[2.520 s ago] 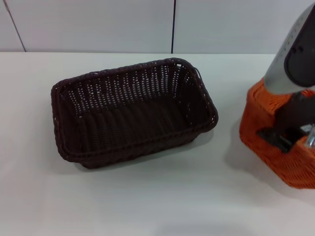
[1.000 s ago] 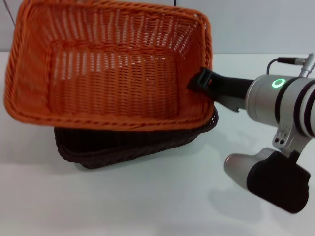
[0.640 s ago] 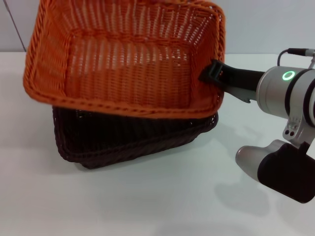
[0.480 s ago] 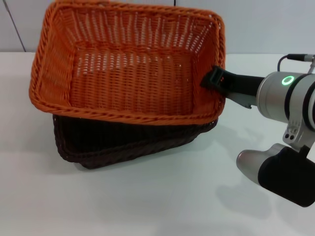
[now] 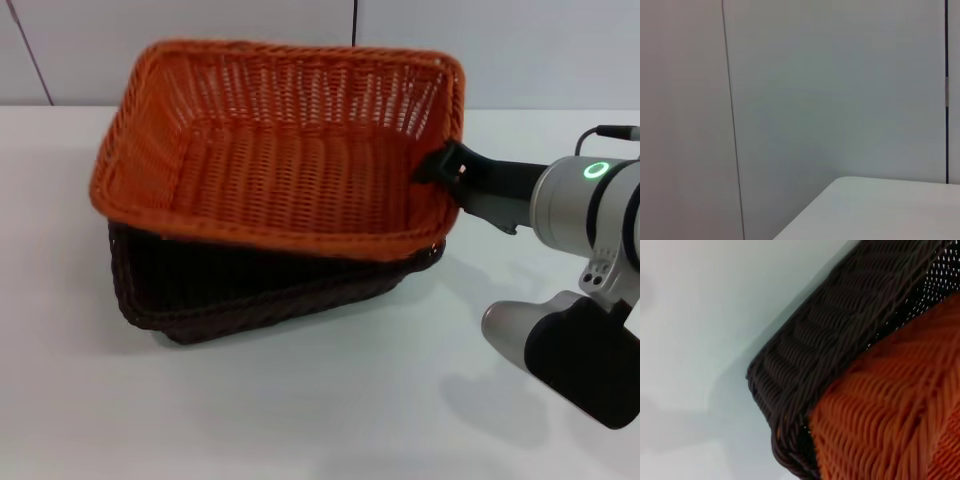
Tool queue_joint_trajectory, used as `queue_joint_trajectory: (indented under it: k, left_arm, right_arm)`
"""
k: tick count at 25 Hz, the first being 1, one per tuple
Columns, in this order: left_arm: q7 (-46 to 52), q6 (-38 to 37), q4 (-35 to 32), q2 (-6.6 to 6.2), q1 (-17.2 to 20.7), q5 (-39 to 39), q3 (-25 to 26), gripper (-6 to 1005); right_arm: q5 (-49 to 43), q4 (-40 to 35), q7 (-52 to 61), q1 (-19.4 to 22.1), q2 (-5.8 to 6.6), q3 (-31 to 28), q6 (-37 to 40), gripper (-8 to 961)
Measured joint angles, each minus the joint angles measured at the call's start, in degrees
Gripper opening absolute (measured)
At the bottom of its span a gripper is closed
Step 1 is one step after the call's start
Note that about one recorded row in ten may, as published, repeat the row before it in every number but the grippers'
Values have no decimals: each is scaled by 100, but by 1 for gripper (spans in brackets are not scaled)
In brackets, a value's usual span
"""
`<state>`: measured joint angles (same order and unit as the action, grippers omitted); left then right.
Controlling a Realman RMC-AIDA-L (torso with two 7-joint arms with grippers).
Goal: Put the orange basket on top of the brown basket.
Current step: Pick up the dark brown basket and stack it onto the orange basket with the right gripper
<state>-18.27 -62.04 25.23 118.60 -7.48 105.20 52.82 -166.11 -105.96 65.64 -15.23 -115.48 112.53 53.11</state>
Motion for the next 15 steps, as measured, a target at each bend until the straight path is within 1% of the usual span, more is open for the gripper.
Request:
queue_joint_trajectory:
  k: [3, 8, 12, 13, 14, 15]
  left_arm:
    - [0, 0, 1, -1, -5, 2, -9, 827]
    - [0, -1, 16, 3, 4, 26, -17, 827]
    - [0, -1, 16, 3, 4, 26, -17, 827]
    - [0, -1, 28, 4, 8, 28, -18, 827]
    - [0, -1, 28, 4, 8, 28, -18, 827]
    - [0, 6, 68, 5, 16, 26, -97, 827]
  right_arm:
    - [0, 55, 67, 10, 8, -9, -10, 190]
    - [-71, -25, 598, 37, 58, 33, -194, 419]
    - [-70, -167, 673, 122, 60, 85, -104, 597]
    - [-74, -229, 726, 228, 58, 154, -43, 605]
    - [-74, -229, 726, 228, 58, 154, -43, 613]
    - [-83, -261, 732, 313, 48, 183, -41, 622]
